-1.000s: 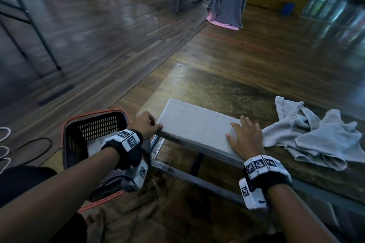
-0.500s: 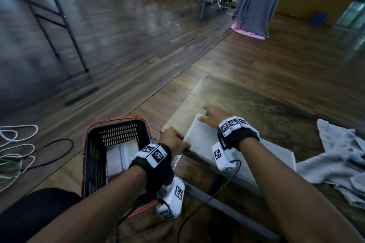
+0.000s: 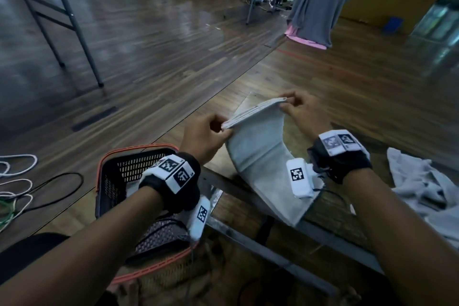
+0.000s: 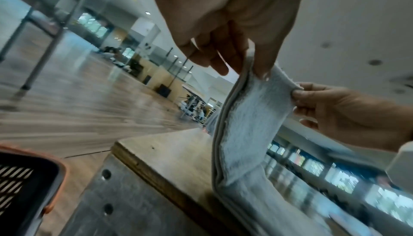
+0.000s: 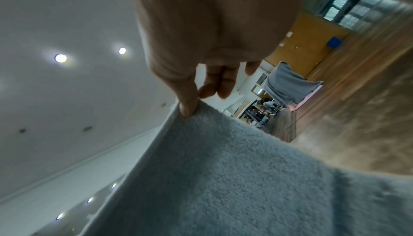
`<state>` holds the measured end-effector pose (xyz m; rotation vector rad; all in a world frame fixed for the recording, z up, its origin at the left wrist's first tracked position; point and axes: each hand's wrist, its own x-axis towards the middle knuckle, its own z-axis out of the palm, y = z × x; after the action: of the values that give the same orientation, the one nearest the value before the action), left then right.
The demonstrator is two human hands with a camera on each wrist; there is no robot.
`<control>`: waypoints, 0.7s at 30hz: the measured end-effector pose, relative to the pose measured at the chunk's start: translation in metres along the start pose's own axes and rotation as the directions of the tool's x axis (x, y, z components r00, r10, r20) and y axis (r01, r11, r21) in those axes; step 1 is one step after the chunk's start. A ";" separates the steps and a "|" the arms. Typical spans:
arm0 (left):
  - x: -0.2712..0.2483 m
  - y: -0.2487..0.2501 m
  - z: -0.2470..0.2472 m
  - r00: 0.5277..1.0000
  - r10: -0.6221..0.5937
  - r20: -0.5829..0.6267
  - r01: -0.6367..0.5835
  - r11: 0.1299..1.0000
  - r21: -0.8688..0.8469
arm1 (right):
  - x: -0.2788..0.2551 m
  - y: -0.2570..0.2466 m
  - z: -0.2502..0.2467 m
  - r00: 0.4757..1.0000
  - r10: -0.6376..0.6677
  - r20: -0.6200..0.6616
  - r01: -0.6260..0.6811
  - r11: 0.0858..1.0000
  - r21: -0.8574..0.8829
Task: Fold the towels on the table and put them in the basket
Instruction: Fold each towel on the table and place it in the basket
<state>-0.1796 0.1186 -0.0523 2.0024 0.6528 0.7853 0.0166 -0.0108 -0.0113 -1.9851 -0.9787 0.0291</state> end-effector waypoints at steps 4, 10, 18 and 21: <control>-0.030 0.011 0.017 0.942 0.274 0.192 -0.287 0.957 0.043 | -0.039 0.036 -0.034 0.994 0.048 0.097 -0.072 0.965 0.252; -0.082 -0.003 0.062 0.776 0.358 0.519 -0.521 0.828 0.208 | -0.095 0.088 -0.048 0.945 0.251 0.208 -0.290 0.940 0.182; -0.095 -0.010 0.086 0.748 0.368 0.553 -0.587 0.755 0.292 | -0.125 0.103 -0.050 0.827 0.457 0.326 -0.449 0.887 -0.106; -0.096 -0.005 0.088 0.750 0.379 0.543 -0.593 0.748 0.298 | -0.128 0.103 -0.053 0.829 0.455 0.324 -0.460 0.885 -0.066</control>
<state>-0.1800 0.0078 -0.1212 2.7434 -0.0127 0.4383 0.0126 -0.1603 -0.0978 -2.2022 -0.6712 0.6574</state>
